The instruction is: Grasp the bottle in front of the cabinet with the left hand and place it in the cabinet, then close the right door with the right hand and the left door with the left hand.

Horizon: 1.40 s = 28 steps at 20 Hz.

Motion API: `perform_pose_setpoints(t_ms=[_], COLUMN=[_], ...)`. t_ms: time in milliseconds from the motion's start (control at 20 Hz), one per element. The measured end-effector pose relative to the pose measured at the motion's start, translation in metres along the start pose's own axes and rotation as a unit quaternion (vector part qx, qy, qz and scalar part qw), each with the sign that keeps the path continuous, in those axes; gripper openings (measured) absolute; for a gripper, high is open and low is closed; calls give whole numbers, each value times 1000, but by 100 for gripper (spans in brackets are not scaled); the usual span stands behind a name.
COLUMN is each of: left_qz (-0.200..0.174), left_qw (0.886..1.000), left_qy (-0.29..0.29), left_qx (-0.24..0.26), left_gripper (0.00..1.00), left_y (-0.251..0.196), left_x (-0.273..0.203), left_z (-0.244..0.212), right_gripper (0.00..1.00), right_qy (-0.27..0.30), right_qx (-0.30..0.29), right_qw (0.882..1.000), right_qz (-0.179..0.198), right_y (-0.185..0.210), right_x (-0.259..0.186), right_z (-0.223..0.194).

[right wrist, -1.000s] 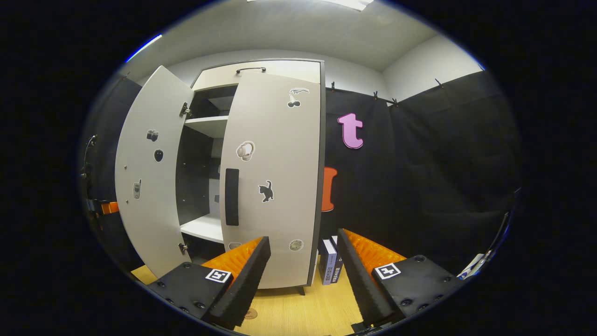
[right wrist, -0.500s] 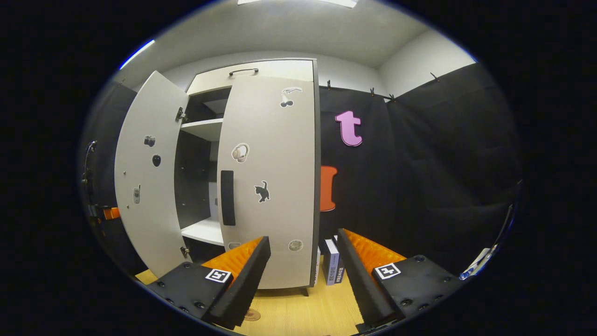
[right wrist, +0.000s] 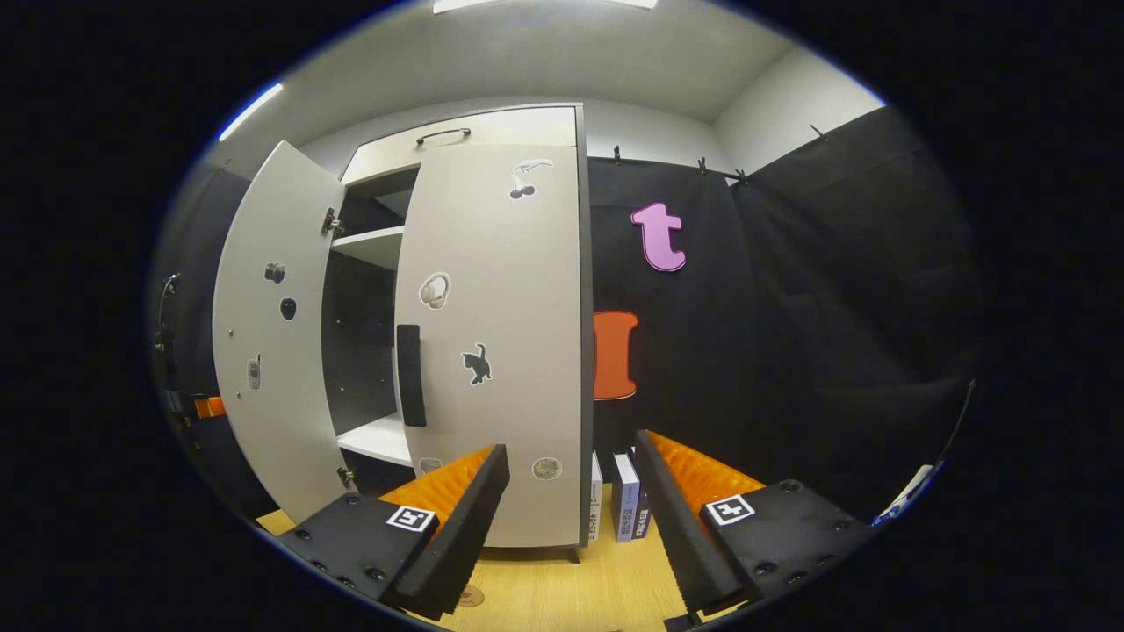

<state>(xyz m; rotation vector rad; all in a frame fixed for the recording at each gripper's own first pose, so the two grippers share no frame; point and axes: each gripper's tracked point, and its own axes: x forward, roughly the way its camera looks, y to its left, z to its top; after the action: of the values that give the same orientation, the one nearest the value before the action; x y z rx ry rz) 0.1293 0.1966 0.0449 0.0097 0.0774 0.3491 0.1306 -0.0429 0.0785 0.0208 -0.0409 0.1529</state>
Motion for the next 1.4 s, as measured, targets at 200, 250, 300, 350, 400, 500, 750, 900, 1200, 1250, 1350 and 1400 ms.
perform_pose_setpoints(t_ms=[200,250,300,350,400,500,750,900,1200,1250,1350,1400], left_qz=[-3,-6,-11,-15,-18,-24,-69,-102,-136,-141,-146,-148], left_qw=[1000,1000,1000,1000,1000,1000,997,993,990,989,989,989], left_qy=[2,3,3,3,4,5,13,16,10,10,10,12], left_qx=[3,3,3,2,1,-4,-42,-53,-37,-32,-23,-20], left_gripper=[94,94,94,94,94,94,91,92,94,94,94,92], left_y=[-22,-29,-38,-47,-56,-73,-134,-176,-229,-237,-245,-249], left_x=[-10,-13,-16,-20,-21,-27,-29,-26,-28,-29,-31,-33], left_z=[-3,-4,-4,-5,-6,-11,-18,-17,-11,-11,-11,-11], right_gripper=[95,95,95,95,95,95,96,96,96,96,96,96], right_qy=[-2,-1,-1,-1,1,5,8,8,8,8,8,9], right_qx=[3,5,7,8,9,9,7,6,9,11,14,14], right_qw=[1000,1000,1000,1000,1000,1000,1000,1000,1000,1000,1000,1000], right_qz=[12,14,17,18,21,24,26,20,9,7,2,0], right_y=[-17,-19,-24,-30,-35,-45,-73,-90,-118,-122,-130,-135], right_x=[14,22,25,27,29,32,39,40,39,39,37,35], right_z=[1,-2,-3,-2,-2,-3,-3,-3,-4,-4,-6,-7])
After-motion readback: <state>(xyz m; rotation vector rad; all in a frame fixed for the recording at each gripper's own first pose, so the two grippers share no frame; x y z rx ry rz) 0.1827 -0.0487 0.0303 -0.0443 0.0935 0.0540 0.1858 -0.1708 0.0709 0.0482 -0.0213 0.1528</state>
